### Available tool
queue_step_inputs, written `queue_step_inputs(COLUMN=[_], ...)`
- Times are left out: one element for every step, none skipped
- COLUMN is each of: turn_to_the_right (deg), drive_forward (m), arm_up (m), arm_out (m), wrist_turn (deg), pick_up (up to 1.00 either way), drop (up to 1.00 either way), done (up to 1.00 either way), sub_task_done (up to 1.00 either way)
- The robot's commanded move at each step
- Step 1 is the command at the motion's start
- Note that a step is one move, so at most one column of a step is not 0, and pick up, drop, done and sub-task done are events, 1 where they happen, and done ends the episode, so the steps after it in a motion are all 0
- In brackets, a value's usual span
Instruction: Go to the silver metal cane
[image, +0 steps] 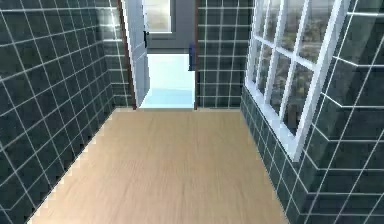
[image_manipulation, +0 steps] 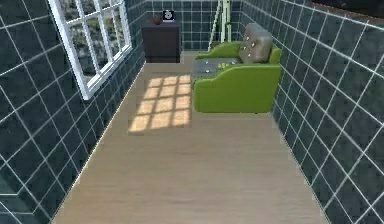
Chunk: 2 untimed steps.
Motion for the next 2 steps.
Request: queue_step_inputs(turn_to_the_right=[-3.0, 0.0], drive_forward=[0.00, 1.00], arm_up=[0.00, 0.00], arm_out=[0.00, 0.00], wrist_turn=[0.0, 0.0], pick_up=[0.00, 0.00], drop=[0.00, 0.00], done=[0.00, 0.00], sub_task_done=[0.00, 0.00])
